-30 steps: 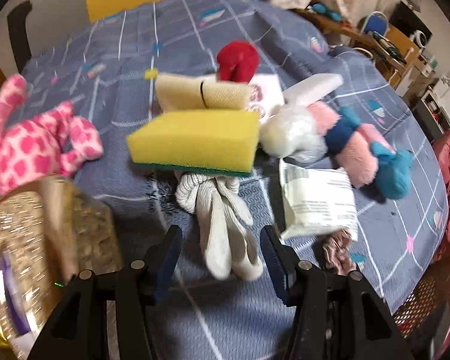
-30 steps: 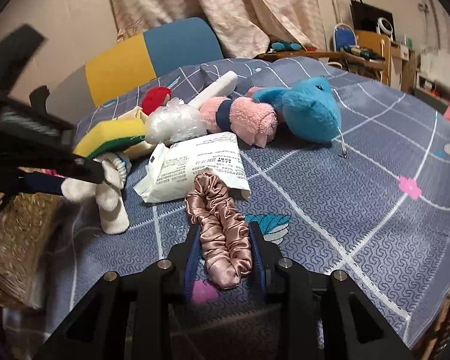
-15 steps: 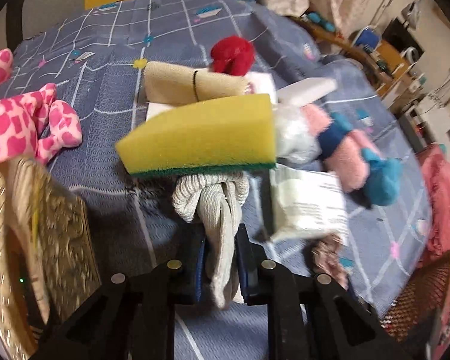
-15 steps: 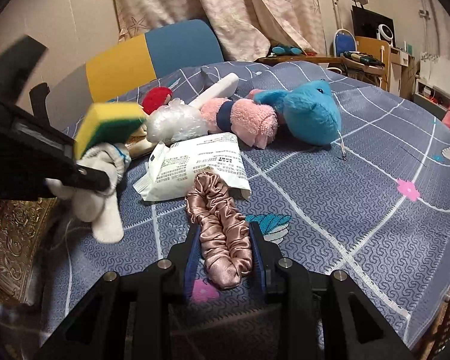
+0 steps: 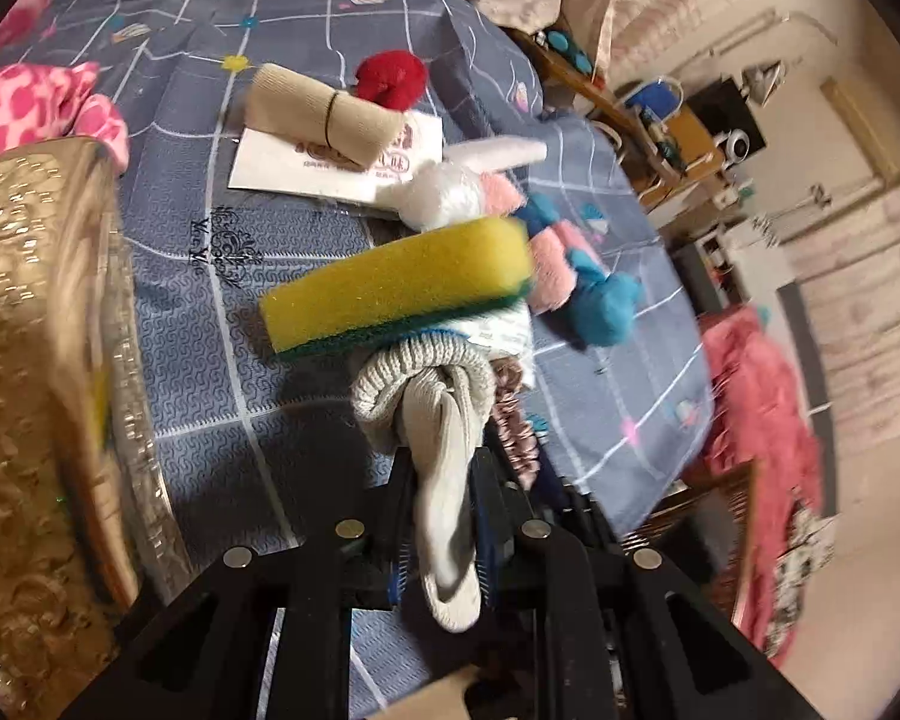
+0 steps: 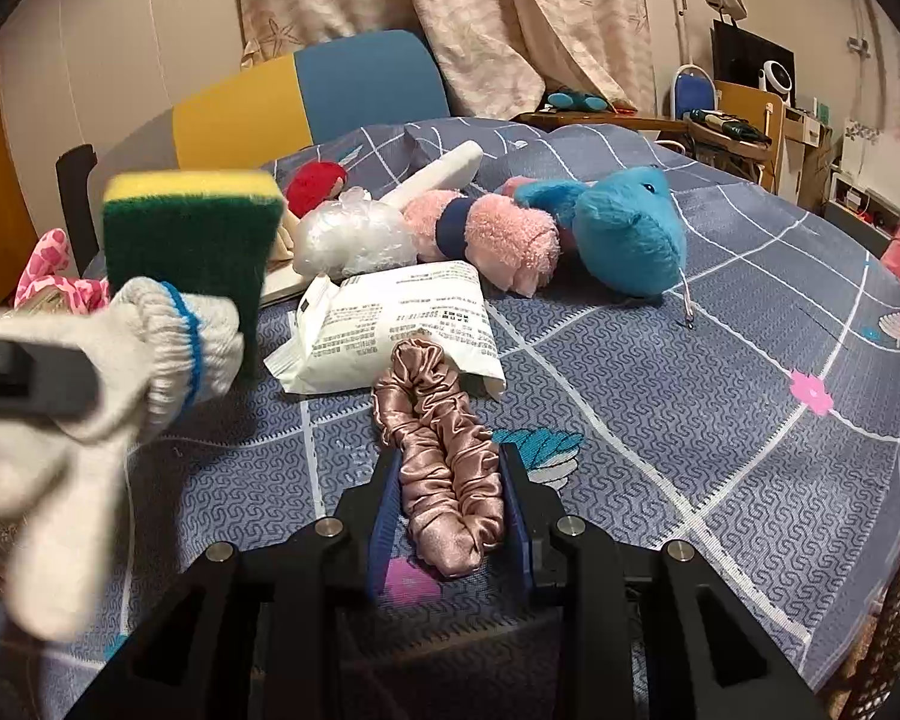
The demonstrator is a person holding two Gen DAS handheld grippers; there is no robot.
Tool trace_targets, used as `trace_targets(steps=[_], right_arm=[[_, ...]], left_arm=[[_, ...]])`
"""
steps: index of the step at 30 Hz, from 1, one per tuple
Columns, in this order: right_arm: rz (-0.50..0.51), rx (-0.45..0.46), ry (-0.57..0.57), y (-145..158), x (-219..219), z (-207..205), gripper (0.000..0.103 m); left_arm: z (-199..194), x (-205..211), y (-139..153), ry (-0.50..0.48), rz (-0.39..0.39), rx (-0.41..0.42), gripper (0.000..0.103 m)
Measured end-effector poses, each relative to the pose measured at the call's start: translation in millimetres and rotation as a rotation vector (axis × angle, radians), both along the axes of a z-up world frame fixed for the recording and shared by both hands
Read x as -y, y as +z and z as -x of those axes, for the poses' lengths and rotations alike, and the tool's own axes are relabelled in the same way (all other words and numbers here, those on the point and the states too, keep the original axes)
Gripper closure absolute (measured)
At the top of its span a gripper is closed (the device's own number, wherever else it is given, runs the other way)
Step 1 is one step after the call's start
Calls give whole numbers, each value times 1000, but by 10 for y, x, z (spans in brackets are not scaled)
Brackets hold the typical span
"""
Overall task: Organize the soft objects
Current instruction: 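Grasp the white glove with the left tool while the right tool grasps the scrunchie, then carry the glove and scrunchie into the gold tray and open both tools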
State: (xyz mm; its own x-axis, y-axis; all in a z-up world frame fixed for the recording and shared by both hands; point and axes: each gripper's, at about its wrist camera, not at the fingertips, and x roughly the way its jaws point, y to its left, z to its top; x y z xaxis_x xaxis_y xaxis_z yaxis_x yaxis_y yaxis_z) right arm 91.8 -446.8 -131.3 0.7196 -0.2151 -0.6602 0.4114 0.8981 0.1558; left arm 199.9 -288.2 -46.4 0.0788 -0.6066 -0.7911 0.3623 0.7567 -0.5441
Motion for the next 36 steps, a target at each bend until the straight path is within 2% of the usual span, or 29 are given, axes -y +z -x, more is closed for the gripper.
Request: trace_targets(steps=[2,4,6,11,14,20,26,31,36], right_arm=[[7,-9,4,7,-4,-9,71],[8,-12,8,10,-4,-13,71],[8,-15,11,12,0,-21,71],[23,-35,10,23,-9,-50,71],[33,-53,1,47,-19,-62,79],[25,-59,-9,186,-72,16,79],[0,-59,-22,316,-113,191,79],[-1,-46,-49,453,-169,335,79],[20,14,-33,734,-373,445,79]], left_arm=[[16,-78,49,-20,65,-36,87],[32,-207,61,-27,176,-106,87],[65,-340,93,-5,214,-125,87],[194,-601,311,-2,208,-17,87],[306,-797,457,-23,216,53,87],[353,-1211,579,5,210,169,87],[383,-1802,631,84,213,232,87],[362,-2383,574,194,172,272,87],[278,-3017,429,315,116,285,87]])
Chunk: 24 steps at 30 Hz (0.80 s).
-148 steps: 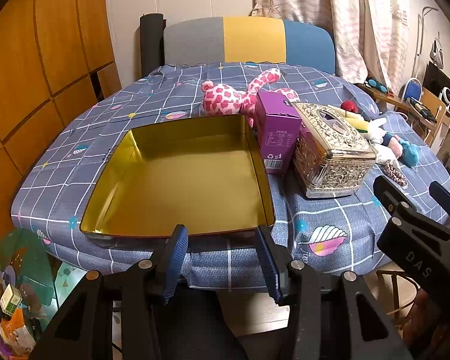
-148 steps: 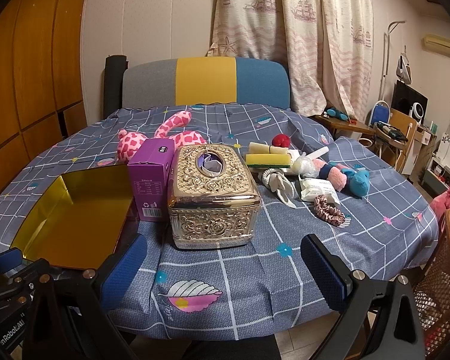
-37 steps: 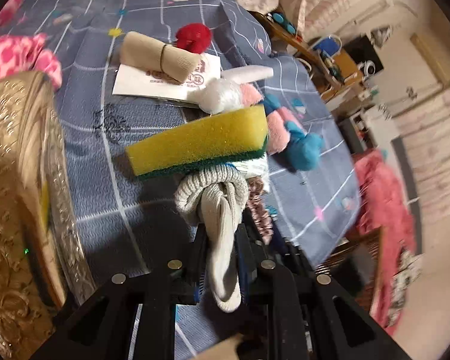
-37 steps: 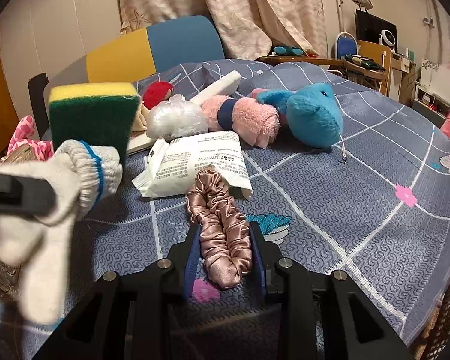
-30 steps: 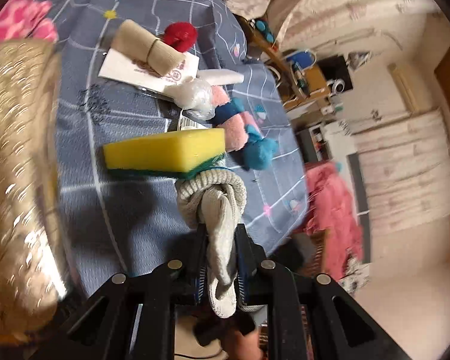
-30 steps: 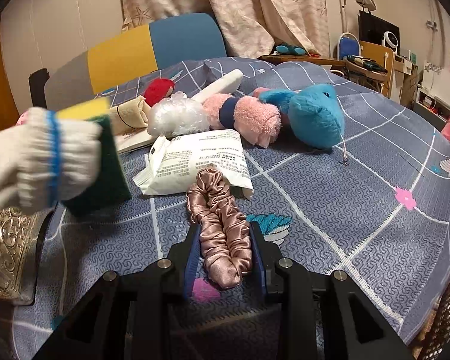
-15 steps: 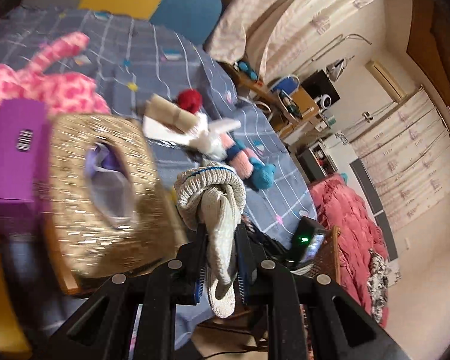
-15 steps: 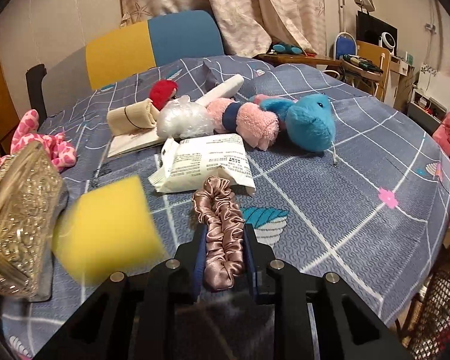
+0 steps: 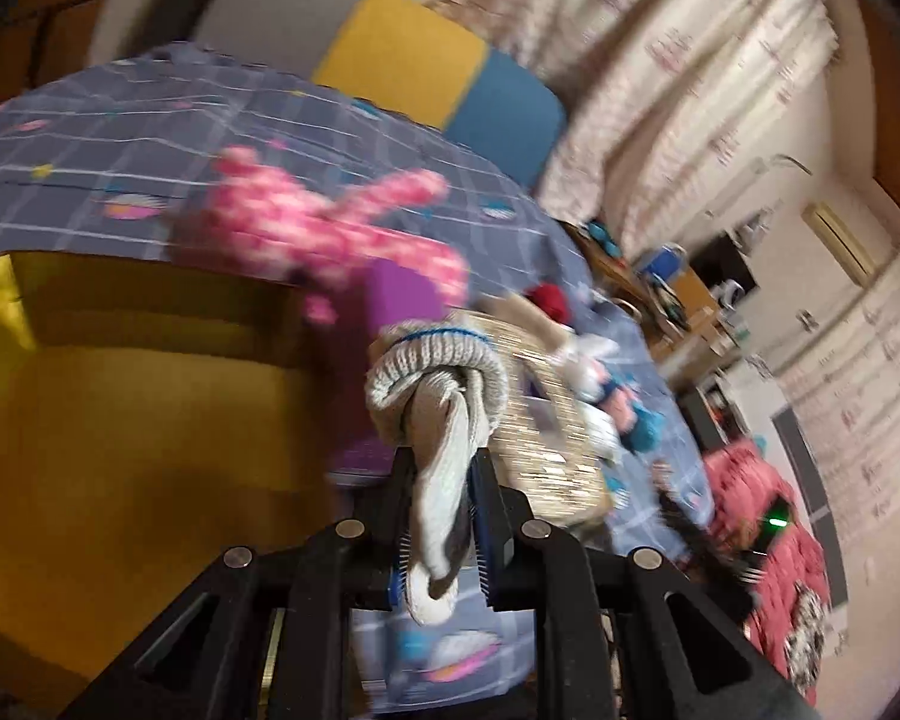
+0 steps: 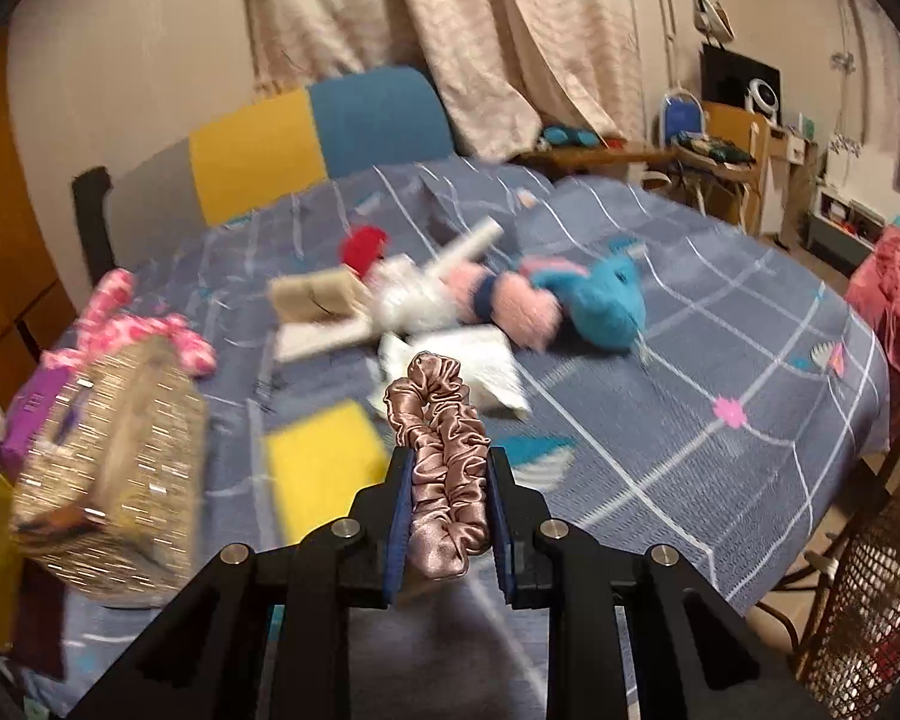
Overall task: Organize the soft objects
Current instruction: 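Carry the glove and scrunchie into the gold tray and open both tools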
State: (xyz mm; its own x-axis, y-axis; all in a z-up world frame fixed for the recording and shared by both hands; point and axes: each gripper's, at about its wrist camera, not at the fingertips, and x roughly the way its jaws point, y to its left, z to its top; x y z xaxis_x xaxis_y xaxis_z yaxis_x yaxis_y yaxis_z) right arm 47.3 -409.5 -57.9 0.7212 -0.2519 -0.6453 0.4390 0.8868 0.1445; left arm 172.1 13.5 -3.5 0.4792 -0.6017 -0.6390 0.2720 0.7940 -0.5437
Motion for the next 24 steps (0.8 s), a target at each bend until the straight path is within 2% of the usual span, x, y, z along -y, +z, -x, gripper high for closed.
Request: trace_targets(steps=[6,10,14,19,24], right_arm=[[11,103,96,449,-480,-53,79],[-11,189,216,793,-962,-96,79],[-12,230,343,1013,-1474,-175,79],[-76,242,480,1112,-2005,-344,79],[-118,213,577,1023,-2476,-449,79]], left_arm=[[-201,-646,-291,143,-108,-49,87],[-361,-1020,-495,211,-165,-79,87],[-503,-1319,-581,257,-169,-75,87],[-713,-1556,-619,300,-209,-63,87],[-969,-1775,-597,376,-204,-71,89]])
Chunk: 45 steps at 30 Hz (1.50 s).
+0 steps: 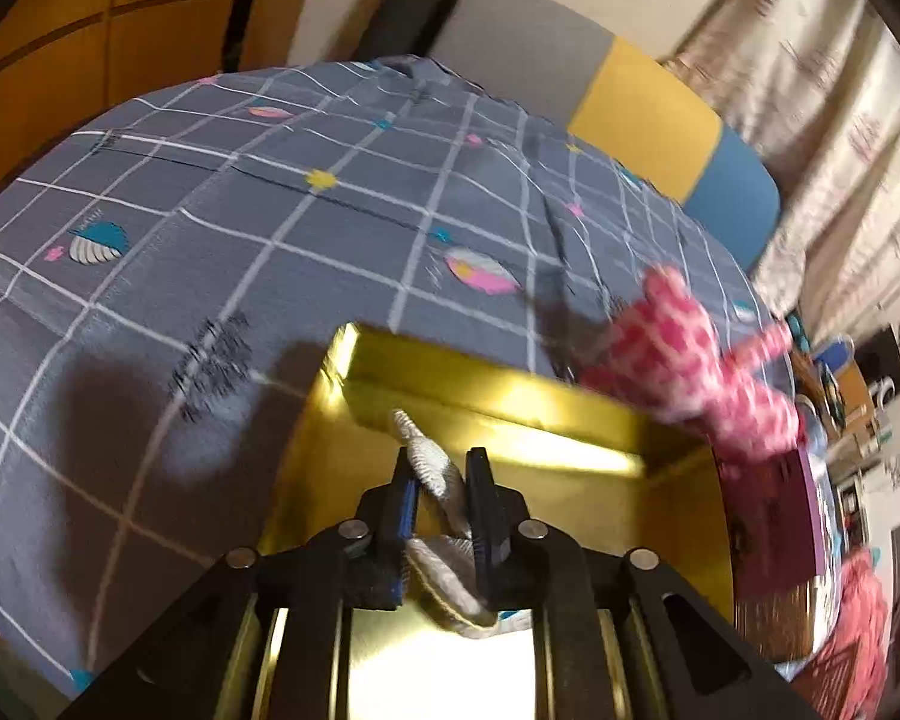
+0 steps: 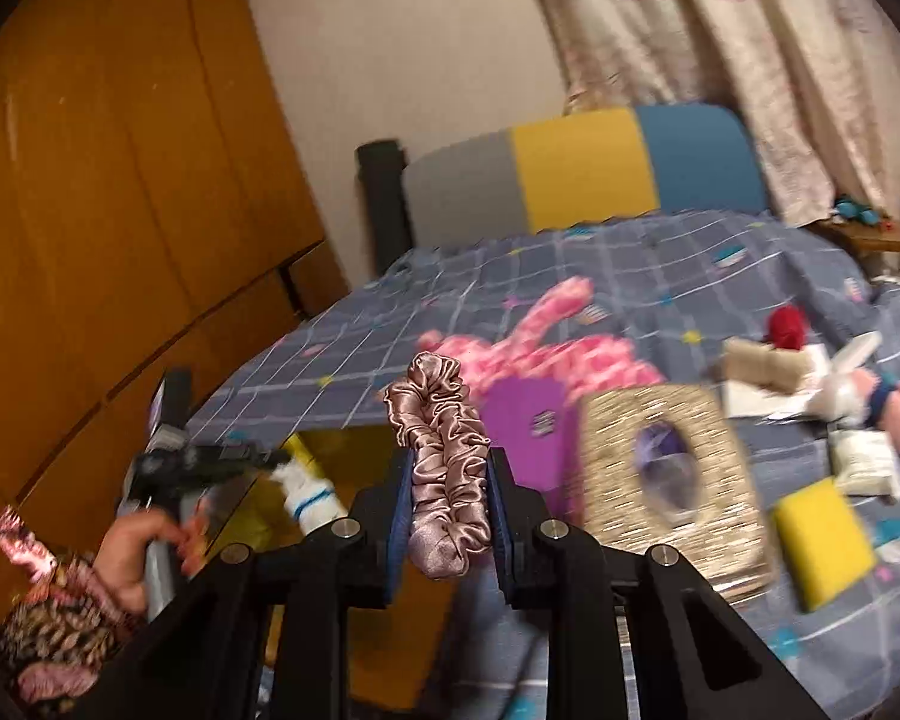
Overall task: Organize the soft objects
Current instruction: 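Carry the glove and scrunchie into the gold tray and open both tools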
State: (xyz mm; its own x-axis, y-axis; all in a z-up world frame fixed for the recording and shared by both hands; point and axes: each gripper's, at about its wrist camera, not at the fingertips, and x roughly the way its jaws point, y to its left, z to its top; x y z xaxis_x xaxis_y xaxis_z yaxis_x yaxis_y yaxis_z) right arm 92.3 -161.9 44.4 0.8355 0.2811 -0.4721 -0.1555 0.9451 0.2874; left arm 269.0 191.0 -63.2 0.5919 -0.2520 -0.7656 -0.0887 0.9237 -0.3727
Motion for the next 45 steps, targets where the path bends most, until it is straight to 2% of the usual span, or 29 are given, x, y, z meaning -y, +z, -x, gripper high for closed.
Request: trace_targets(steps=[5,6,7,8,13,16,21,25,32,36,39,40,41,42,45], right_arm=[[12,-51,90,-196,-385,-123,79],[12,-66,109,-245,-469,-156,79],[10,-79,122,-284,-533,-175,79],[6,-93,136,-328,-597,-216,79],[1,-152,194,-535,-853,-453,79],[-5,-190,217,-644,-979,-582,79],[-27,-268,247,-831,-1188,-860,79],[-43,-318,241,-945,-1313,-1090,79],[-34,-400,204,-1191,-1548,-1541,79],[-28,-418,176,-1263,-1673,-1746,79],[-39,-422,165,-1284,-1751,-1883,72],[-46,-420,164,-1290,-1778,-1929,64],[-62,-416,160,-1298,-1803,-1985,47],[-75,-417,156,-1305,-1814,-2013,42],[-110,-434,139,-1318,-1804,-2065,40]], left_arm=[[-135,-127,92,53,-55,22,87],[-136,-162,102,61,-48,19,83],[-133,-198,106,70,-42,14,71],[-110,-230,109,84,-36,11,66],[232,-357,129,148,38,18,61],[513,-319,104,152,44,30,61],[867,-135,-4,99,34,23,61],[1053,-76,-59,82,69,6,61],[1234,-78,-35,81,86,6,61],[1260,-148,-35,107,101,6,61],[1276,-173,-40,119,105,4,61],[1282,-171,-41,119,109,2,61],[1284,-173,-44,119,112,0,61],[1287,-169,-49,117,114,-3,61],[1303,-152,-52,110,117,-7,61]])
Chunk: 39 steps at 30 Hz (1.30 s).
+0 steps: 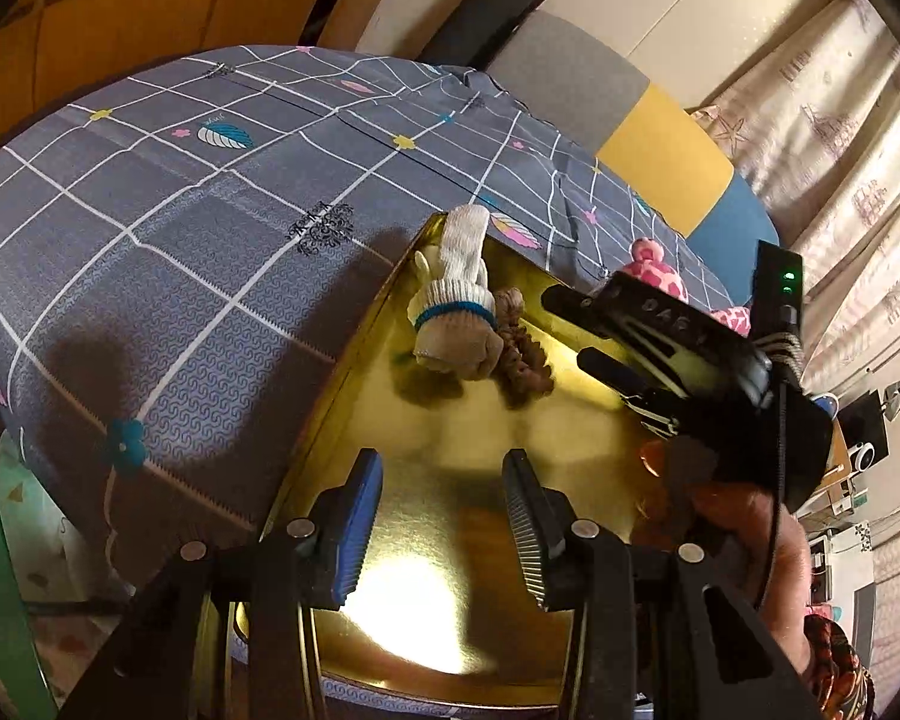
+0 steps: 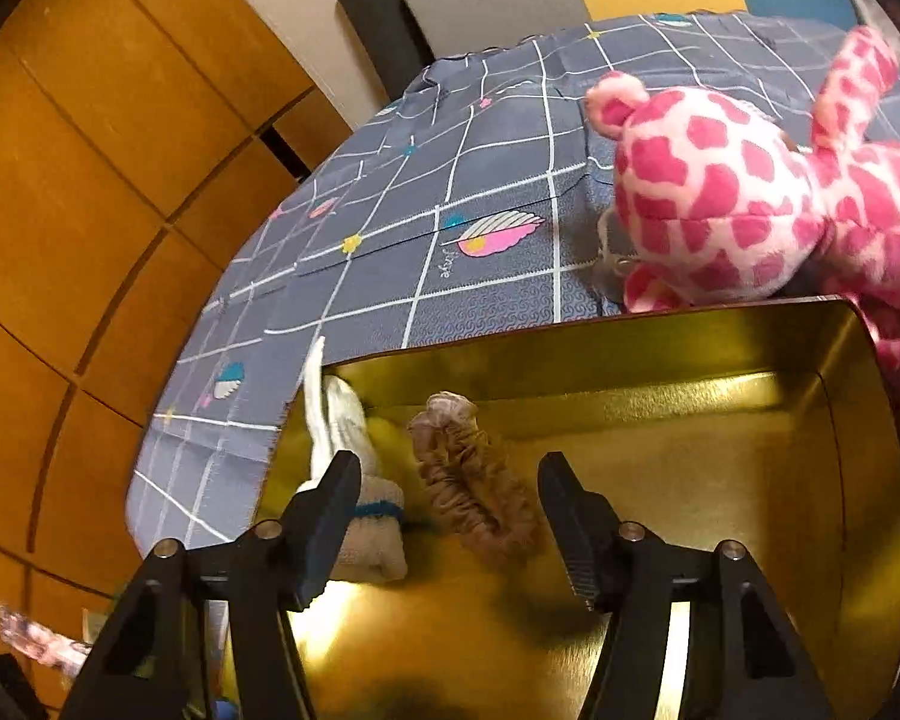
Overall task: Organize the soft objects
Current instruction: 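Carry the glove and scrunchie into the gold tray and open both tools, then move the left tool back to the yellow sponge and grasp it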
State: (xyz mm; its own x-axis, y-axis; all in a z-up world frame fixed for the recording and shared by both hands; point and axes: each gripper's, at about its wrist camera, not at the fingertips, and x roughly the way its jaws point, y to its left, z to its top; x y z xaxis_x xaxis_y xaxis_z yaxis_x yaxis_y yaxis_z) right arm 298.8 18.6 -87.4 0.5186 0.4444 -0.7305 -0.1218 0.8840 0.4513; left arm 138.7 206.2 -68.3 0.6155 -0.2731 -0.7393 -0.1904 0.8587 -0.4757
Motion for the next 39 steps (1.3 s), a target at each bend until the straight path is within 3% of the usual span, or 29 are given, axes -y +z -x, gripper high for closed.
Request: trace_targets(steps=[6,9,22,29,39], right_arm=[[-37,37,8,193,146,289,39],[-6,99,31,356,197,531,34],[72,282,47,851,638,1308,34],[154,436,-75,1151,1165,1743,34],[190,458,-299,1335,2221,2049,31]], left_arm=[[10,87,-16,-27,24,-3,61],[21,178,-12,-53,25,0,61],[165,683,80,-200,25,52,60],[278,1012,155,-319,29,107,60],[463,1584,283,-496,43,162,60]])
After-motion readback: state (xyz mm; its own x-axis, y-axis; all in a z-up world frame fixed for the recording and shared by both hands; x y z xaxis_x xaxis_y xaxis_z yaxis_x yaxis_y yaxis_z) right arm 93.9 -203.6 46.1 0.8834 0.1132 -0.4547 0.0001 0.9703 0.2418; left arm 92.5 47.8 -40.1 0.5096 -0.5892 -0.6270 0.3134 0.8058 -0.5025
